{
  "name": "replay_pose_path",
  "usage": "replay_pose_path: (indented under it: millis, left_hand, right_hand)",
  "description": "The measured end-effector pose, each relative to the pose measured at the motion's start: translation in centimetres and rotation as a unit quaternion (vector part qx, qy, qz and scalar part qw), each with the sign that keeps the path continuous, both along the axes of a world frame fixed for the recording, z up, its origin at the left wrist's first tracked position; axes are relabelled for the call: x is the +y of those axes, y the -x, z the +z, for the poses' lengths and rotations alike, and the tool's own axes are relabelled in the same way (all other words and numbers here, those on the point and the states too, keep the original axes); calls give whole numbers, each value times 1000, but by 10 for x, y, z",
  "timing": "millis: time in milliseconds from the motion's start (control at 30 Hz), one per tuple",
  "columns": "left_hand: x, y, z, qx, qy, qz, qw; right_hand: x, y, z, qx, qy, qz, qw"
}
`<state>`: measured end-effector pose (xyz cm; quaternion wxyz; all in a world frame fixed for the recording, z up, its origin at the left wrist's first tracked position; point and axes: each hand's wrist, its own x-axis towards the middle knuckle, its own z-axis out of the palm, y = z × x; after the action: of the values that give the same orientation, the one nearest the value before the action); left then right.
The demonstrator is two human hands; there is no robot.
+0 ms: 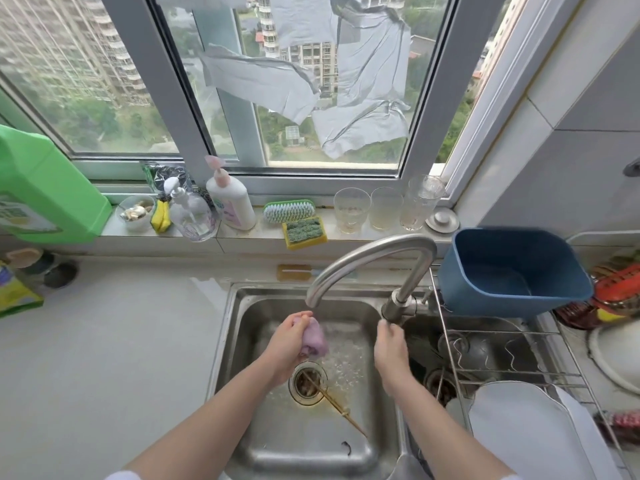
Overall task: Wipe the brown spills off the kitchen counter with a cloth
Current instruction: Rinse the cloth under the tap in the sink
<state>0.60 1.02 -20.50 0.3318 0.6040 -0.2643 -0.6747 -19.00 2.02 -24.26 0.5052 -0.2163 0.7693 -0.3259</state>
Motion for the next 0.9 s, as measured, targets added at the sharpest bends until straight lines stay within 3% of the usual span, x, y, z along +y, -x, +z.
replay_pose_path:
  millis: [33,100,167,233,300,433,467,600,733,800,900]
  left_hand:
    - [3,6,1,-5,17,0,1000]
    - [10,18,3,-49,23,-8,998]
    - [20,25,-6,-136,45,-27,989]
    - [27,19,-16,-261,153,-84,950]
    - [30,6,-23,-395,274,-197,854]
    - [31,-15,-22,-554,292,-322,710]
    - [34,-17,-19,-566,280,-326,704]
    - [37,-17,-25,-512,230,-314,766]
    - [42,-16,-28,-519,232,-376,731]
    - [44,-12,-24,-497,230,-369,751]
    - [43,-8,-20,-455,198,-312,810]
  right_hand:
    - [8,-23,-1,-106,-45,14,993]
    - [16,-65,7,-323,-114,10,939]
    - [16,-90,11,-401,-116,-13,909]
    - [14,-103,11,-379,-94,-25,920]
    - [16,-107,13,-336,-88,-14,938]
    - [19,-112,1,-168,-96,38,980]
    - [21,-115,-7,-123,-92,55,987]
    - [32,-118,-7,8,-65,136,989]
    - [41,-114,1,66,15,187,980]
    - [44,-112,1,95,33,210,972]
    - [45,-109,1,142,78,237,958]
